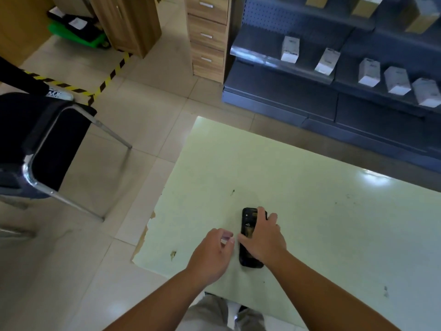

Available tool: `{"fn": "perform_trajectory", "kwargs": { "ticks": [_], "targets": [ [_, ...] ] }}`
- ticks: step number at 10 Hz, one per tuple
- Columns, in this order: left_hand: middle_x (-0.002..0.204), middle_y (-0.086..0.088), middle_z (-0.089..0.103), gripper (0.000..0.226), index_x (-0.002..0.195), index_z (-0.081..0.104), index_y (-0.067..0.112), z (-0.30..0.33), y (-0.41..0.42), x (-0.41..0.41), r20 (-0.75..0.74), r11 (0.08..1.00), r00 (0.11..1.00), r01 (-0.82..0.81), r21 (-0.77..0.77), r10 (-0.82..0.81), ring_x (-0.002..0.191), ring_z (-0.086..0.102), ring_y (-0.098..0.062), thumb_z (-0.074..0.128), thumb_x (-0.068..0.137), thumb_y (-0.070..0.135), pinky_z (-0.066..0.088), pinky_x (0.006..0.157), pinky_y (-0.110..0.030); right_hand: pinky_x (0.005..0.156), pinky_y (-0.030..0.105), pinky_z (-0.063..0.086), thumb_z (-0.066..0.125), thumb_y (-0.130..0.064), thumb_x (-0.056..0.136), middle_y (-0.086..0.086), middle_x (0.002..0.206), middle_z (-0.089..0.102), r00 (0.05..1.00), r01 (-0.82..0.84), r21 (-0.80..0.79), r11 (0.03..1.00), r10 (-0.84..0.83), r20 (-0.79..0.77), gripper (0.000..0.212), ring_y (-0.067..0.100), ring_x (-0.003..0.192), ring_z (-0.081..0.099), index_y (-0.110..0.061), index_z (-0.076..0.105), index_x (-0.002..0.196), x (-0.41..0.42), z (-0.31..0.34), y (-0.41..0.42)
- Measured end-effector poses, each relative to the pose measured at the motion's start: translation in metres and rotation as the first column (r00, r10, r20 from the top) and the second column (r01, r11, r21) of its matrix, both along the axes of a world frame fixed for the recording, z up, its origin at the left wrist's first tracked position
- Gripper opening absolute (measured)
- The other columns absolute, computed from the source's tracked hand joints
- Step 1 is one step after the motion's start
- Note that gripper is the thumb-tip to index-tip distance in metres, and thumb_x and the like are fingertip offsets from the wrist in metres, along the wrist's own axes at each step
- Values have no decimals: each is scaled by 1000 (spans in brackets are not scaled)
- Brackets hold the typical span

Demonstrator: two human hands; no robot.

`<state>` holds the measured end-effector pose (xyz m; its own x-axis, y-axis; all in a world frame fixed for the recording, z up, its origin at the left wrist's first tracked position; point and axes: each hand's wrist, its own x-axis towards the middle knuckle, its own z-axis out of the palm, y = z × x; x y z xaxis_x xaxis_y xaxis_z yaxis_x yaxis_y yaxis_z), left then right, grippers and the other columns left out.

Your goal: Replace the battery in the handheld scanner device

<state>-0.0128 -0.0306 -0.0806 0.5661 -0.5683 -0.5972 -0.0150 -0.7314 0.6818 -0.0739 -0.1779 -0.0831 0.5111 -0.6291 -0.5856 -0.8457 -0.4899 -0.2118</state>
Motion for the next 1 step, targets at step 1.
{"fn": "perform_trajectory", "kwargs": {
  "ticks": [1],
  "targets": [
    [122, 11, 60, 31, 128, 59, 27, 1, -5, -5, 33, 1000, 999, 20, 2, -20, 100, 60, -1, 47, 103, 41, 51, 92, -28, 98, 43, 49, 70, -61, 83, 9, 145, 40, 985, 107, 108, 988, -120, 122, 96, 30, 131, 48, -24, 19, 156, -8, 23, -26]
  ]
}}
